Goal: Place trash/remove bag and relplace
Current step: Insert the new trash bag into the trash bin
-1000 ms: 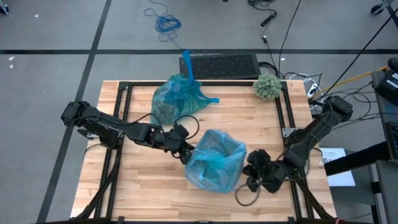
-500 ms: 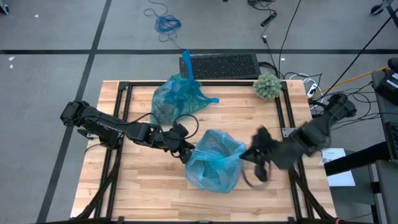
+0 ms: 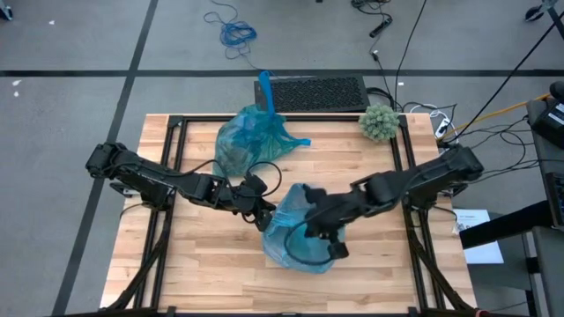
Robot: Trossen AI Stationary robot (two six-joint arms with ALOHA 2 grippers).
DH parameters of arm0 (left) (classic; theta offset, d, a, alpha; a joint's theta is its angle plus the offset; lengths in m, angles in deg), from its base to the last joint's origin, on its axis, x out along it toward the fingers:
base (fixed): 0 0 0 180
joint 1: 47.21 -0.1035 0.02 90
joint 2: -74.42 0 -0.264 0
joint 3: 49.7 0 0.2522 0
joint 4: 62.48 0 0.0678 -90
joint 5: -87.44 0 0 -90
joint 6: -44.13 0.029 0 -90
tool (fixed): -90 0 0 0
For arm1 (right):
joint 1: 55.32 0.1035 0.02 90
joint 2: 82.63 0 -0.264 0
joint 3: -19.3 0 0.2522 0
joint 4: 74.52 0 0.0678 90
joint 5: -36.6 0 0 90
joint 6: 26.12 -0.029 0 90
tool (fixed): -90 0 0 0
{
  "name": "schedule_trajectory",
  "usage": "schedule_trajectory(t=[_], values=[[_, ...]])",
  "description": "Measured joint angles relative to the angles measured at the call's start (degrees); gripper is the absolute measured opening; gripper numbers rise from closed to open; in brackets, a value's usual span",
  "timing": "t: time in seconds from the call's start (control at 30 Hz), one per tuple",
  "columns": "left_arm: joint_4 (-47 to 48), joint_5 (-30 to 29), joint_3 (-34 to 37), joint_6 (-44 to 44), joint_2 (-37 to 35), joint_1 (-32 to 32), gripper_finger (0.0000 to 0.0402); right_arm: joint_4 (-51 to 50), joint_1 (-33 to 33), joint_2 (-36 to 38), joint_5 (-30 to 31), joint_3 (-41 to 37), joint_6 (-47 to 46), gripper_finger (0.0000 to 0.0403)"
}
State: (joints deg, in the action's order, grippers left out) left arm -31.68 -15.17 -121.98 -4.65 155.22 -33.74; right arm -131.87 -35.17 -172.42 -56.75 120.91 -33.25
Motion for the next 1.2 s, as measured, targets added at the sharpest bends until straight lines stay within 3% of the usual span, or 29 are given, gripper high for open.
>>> schedule_trajectory(t=[0.27,0.7,1.2], values=[[0.02,-0.03,0.00,0.01,-0.02,-0.02,0.0000,-1.08,-2.70,-6.30,-0.03,0.02,4.75,0.0000],[0.02,-0.03,0.00,-0.15,-0.02,0.04,0.0000,-3.91,-3.16,-9.89,0.21,0.02,-4.43,0.0000],[0.14,-0.03,0.00,0.01,-0.04,0.04,0.0000,-5.83,-2.78,-12.50,1.47,0.02,-4.92,0.0000]])
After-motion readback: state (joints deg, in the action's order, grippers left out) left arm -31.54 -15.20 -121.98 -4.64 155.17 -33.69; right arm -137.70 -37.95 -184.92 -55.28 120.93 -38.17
